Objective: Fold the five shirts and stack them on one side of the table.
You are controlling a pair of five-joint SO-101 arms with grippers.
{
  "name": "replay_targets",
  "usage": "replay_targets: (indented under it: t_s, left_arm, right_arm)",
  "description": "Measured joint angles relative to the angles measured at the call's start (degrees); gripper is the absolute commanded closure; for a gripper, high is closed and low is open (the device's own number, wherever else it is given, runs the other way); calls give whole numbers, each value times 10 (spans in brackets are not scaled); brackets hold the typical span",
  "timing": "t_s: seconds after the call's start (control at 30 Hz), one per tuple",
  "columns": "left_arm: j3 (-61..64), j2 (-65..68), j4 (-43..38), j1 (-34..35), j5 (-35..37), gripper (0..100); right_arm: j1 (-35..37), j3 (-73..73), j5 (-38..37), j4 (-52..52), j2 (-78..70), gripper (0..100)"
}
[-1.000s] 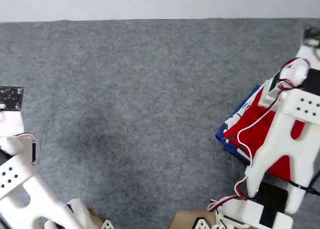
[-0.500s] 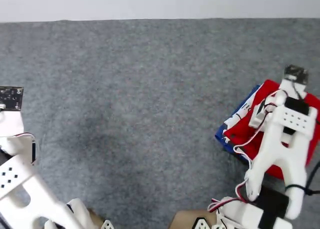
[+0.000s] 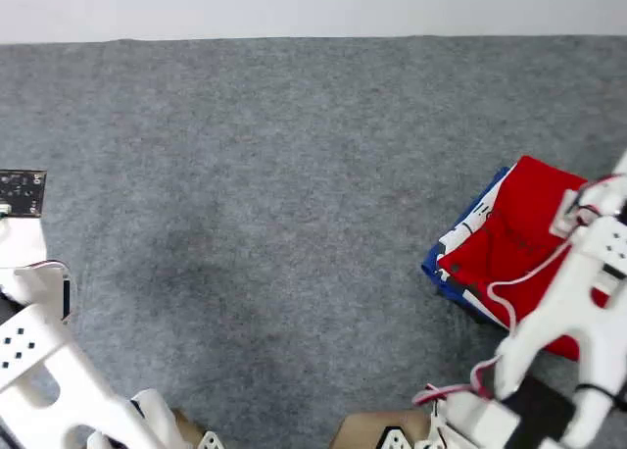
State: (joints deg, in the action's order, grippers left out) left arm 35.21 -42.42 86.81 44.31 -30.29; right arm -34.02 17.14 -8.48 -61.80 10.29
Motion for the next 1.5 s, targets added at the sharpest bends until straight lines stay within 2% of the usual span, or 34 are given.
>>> replay_targets:
  t_s: [0.2, 0.4, 0.57, 0.77, 0.9, 0.97, 1.07, 1.17, 1.33, 1.5]
  left_arm:
    - [0, 0, 0, 0, 0, 994]
    - [0, 0, 1, 0, 0, 994]
    - [0, 0, 1, 0, 0, 994]
    - [0, 0, 23, 0, 0, 994]
    - [0, 0, 62, -14, 11, 994]
    - [-4, -10, 88, -18, 36, 994]
    - [-11, -62, 85, -23, 73, 994]
    - [2, -138, 66, -60, 101, 994]
    - [83, -258, 51, -178, 156, 995]
    - [153, -352, -17, -281, 193, 995]
  right_arm:
    - [-12, 14, -4, 53, -91, 990]
    - [4, -82, -4, -56, -55, 990]
    - [61, -135, 5, -139, 26, 990]
    - [152, -130, 7, -239, 83, 990]
    - [203, -65, 61, -280, 111, 990]
    - [223, -31, 85, -283, 146, 990]
    - [273, 34, 96, -268, 224, 990]
    - [309, 110, 102, -225, 324, 990]
    - [329, 245, 149, -161, 462, 990]
    - [345, 329, 185, -141, 551, 990]
